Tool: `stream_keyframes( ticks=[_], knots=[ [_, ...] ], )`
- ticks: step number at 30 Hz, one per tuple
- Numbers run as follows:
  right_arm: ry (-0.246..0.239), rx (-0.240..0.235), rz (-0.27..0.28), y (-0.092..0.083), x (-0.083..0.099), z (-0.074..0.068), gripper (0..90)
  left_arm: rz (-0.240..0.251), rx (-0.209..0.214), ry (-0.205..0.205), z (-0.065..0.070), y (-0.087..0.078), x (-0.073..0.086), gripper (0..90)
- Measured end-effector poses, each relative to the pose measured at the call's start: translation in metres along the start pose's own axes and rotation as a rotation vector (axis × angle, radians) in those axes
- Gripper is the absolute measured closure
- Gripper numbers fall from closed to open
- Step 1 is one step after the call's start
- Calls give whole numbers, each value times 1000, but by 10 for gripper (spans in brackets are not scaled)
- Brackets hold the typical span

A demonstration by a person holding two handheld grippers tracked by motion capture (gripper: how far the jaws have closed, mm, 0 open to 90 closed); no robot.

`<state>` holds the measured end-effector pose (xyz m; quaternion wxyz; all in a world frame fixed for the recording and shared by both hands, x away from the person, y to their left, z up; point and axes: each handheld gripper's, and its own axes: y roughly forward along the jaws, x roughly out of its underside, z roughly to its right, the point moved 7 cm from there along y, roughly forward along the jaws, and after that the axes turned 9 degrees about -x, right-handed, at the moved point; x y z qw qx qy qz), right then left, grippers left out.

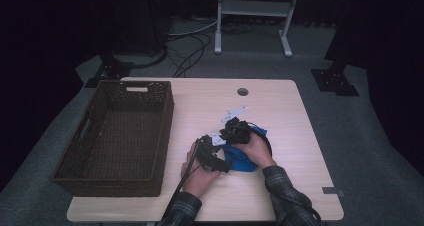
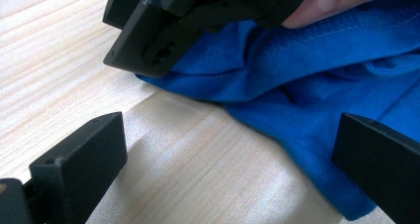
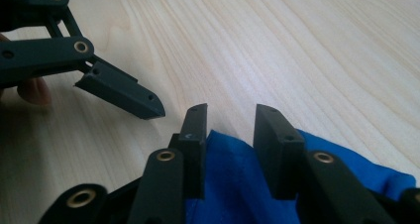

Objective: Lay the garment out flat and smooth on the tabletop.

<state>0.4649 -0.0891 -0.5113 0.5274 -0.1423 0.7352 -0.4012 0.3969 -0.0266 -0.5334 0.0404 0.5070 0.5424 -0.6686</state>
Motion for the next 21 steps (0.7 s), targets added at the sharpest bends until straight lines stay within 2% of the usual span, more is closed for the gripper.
stream_keyframes(
  ticks=[11, 12, 15, 21],
  knots=[
    [-45, 42, -37, 6, 5, -3, 731, 0, -1, 0, 0, 0, 0, 3],
    [-45, 42, -37, 6, 5, -3, 731, 0, -1, 0, 0, 0, 0, 3],
    [-47, 36, -36, 5, 6, -4, 817, 0, -2, 1, 0, 0, 0, 3],
    [-17, 25, -19, 3, 4, -2, 840, 0, 1, -1, 0, 0, 0, 3]
  ],
)
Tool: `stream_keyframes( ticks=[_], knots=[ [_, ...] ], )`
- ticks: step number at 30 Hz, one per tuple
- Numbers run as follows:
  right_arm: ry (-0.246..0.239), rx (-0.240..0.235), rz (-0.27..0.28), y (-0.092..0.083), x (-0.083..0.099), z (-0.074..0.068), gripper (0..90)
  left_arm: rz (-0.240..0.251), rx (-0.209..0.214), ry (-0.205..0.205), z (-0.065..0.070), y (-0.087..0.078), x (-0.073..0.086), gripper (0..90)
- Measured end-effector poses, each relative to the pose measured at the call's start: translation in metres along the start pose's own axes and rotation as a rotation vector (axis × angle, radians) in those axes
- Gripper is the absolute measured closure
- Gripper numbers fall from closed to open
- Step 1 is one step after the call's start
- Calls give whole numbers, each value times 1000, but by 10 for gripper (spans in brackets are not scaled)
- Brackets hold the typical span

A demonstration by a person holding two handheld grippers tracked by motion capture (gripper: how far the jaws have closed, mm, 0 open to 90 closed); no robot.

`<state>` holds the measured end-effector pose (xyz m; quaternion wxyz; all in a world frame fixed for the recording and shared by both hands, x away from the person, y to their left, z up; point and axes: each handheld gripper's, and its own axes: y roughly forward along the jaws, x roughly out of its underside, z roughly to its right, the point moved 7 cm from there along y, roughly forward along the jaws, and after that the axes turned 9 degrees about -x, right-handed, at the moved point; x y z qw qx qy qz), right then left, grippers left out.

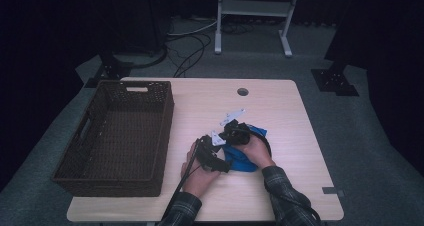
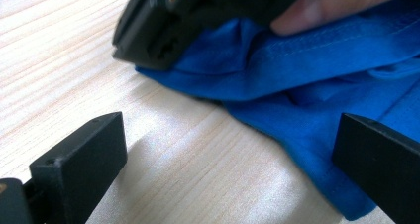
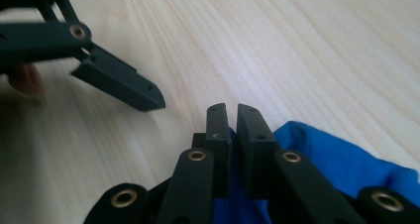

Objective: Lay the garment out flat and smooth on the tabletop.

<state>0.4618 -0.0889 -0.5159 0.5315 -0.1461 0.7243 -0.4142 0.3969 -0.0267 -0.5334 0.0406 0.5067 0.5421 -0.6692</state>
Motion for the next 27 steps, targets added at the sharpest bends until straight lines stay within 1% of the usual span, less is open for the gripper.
stream_keyframes(
  ticks=[4, 7, 15, 17, 19, 21, 22, 23, 26, 27],
  knots=[
    [13, -4, 44, -12, -6, 1, 839, -2, 0, 1, 0, 0, 0, 4],
    [18, -2, 61, -20, -8, 2, 839, -2, 0, 2, 0, 0, 0, 4],
    [57, -15, 115, -38, -9, 3, 844, 0, 1, -2, 0, 0, 0, 4],
    [64, -7, 135, -47, -9, 3, 846, 1, -1, -1, 0, 0, 0, 4],
    [64, -6, 141, -50, -9, 3, 848, 1, -1, -1, 0, 0, 0, 4],
    [66, -2, 152, -58, -8, 2, 848, 0, -1, -1, 0, 0, 0, 4],
    [66, -2, 152, -58, -8, 2, 848, 0, -1, -1, 0, 0, 0, 4],
    [65, 5, 162, -63, -7, 2, 848, 0, 0, -2, 0, 0, 0, 4],
    [68, 14, 166, -68, -4, 2, 848, 0, 1, -2, 0, 0, 0, 4],
    [71, 21, 170, -72, 0, 2, 848, 0, 0, -2, 0, 0, 0, 4]
  ],
)
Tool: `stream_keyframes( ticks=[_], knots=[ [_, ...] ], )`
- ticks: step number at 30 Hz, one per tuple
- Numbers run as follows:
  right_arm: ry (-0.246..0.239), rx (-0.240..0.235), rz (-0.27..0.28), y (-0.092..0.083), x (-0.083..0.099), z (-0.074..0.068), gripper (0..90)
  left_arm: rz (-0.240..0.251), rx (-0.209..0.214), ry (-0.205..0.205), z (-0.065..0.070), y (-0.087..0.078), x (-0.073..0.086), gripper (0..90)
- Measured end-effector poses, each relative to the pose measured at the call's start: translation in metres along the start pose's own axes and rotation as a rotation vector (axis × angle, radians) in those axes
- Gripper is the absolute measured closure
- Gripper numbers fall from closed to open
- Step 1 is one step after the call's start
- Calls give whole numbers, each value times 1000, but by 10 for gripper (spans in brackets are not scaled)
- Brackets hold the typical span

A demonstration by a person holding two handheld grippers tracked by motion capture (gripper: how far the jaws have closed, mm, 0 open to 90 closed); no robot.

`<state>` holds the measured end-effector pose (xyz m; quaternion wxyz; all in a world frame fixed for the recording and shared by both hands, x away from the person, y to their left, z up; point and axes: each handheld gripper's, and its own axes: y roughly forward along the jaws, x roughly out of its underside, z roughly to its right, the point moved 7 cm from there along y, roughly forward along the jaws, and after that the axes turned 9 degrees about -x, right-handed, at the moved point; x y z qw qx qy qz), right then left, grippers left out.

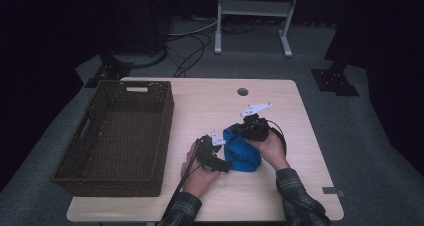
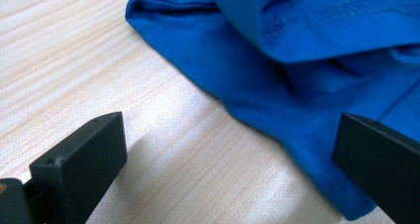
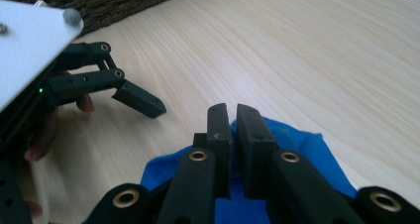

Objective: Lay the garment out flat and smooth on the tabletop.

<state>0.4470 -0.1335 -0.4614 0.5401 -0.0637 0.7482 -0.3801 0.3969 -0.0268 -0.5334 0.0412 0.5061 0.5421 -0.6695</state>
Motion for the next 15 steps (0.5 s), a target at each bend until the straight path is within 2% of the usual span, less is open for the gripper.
stream_keyframes(
  ticks=[7, 15],
  knots=[
    [25, 30, 34, -20, 12, 5, 849, 0, 0, -2, 0, 0, 0, 4],
    [50, 43, 55, -32, 28, 9, 848, 1, 1, -3, 0, 0, 0, 4]
  ],
)
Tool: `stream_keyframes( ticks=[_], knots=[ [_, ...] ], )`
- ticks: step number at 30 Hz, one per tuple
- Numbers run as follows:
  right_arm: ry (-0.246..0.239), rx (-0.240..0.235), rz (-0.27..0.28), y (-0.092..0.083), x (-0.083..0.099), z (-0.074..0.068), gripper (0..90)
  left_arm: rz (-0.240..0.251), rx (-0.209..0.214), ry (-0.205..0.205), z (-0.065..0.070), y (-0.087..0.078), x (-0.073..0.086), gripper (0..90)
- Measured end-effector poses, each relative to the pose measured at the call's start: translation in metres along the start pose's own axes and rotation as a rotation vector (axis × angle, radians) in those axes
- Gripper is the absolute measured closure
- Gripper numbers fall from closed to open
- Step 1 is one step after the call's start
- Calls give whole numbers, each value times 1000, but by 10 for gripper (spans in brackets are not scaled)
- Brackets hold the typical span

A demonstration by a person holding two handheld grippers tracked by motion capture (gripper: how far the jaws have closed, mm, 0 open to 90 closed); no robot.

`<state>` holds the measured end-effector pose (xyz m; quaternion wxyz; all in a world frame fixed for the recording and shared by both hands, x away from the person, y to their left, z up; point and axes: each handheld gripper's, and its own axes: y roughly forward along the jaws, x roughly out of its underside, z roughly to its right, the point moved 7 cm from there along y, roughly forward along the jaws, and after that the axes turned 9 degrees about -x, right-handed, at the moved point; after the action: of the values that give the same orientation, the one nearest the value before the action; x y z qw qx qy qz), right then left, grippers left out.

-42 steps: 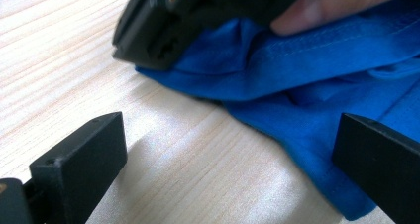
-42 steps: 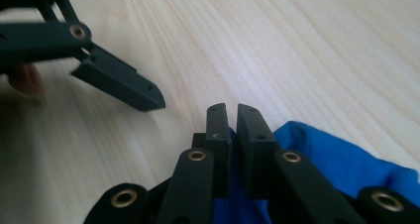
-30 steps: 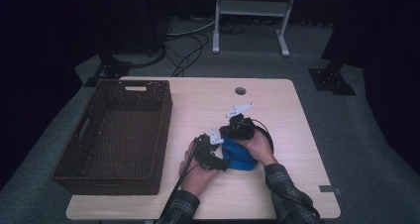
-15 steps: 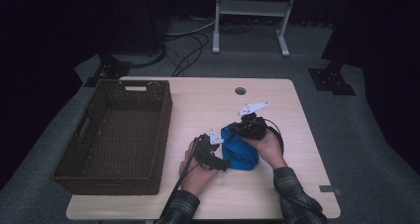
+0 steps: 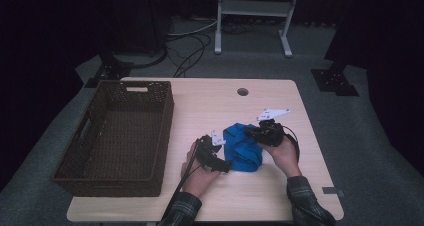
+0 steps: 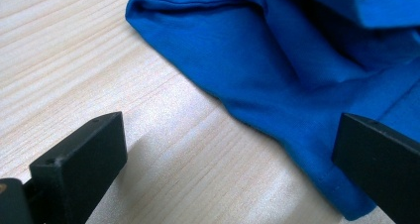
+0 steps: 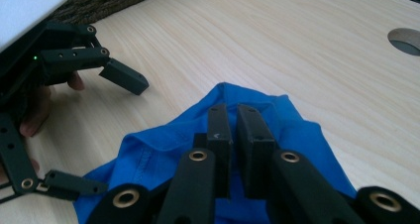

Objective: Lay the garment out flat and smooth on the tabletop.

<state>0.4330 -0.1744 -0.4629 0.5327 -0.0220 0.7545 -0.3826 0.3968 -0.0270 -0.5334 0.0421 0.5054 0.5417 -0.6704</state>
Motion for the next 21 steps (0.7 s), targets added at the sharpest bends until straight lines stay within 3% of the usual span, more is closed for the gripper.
stream_keyframes(
  ticks=[21],
  knots=[
    [13, 33, 31, -29, 21, 6, 847, 0, 0, 3, 0, 0, 0, 4]
  ],
)
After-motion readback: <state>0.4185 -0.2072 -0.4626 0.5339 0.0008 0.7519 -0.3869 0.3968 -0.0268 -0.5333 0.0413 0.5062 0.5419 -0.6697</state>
